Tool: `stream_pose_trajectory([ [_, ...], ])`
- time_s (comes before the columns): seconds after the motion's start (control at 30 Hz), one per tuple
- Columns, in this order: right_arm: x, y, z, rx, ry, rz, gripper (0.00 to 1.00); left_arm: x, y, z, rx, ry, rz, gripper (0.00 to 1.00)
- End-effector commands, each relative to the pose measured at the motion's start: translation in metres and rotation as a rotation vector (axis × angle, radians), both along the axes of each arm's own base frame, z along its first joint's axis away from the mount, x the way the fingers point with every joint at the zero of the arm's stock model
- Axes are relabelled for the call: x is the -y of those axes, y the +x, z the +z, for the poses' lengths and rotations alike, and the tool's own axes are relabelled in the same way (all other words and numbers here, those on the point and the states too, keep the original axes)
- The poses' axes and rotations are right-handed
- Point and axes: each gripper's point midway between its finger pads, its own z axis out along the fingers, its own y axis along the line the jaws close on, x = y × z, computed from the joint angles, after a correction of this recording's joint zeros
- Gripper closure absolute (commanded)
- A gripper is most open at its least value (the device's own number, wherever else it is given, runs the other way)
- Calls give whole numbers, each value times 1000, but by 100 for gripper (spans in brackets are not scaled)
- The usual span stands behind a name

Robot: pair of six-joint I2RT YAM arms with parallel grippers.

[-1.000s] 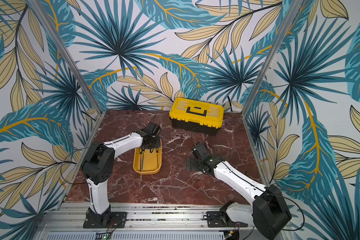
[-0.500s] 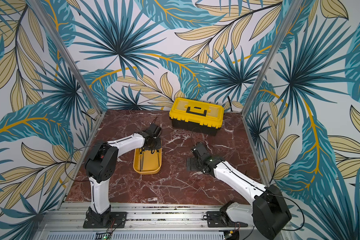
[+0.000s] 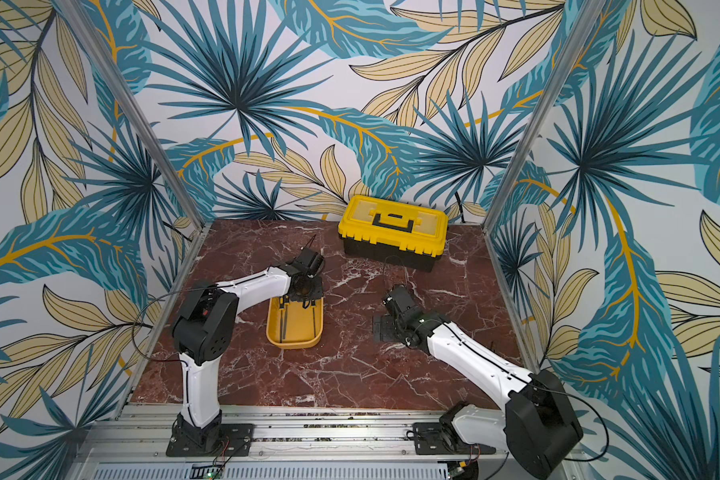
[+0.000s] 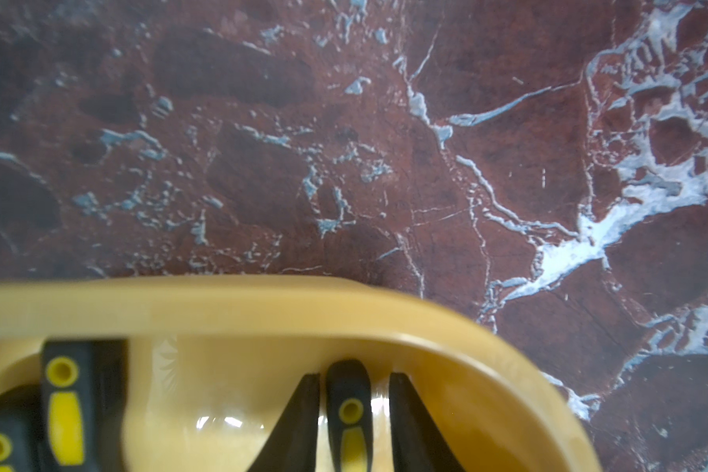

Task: Take the file tool out of the storage box
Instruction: Pick up the file tool from the storage box.

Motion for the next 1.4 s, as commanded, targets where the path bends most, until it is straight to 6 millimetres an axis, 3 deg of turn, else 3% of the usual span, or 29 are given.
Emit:
stream_pose_trajectory([
  [0.0,6,-4,-10,-17,-24,-10,0,1,0,-2,-10,15,-12,71],
  [0.37,7,-5,-9,-10,-24,-7,0,-1,1,-3,-24,39,-14,83],
  [0.57,-2,-8,-7,-25,28,7,1,-3,2,22,28,-19,-30,84],
  [0.7,-27,-12,0,-20,171,36,1,-3,-2,48,64,-155,-37,84],
  [0.87,-61,-14,25,14,377,78,9,-4,-12,76,87,-294,-44,85],
  [1.13,-112,-9,65,31,519,167,35,12,-29,118,137,-501,-67,85],
  [1.37,-151,-1,77,7,557,227,53,23,-42,139,134,-621,-80,85],
])
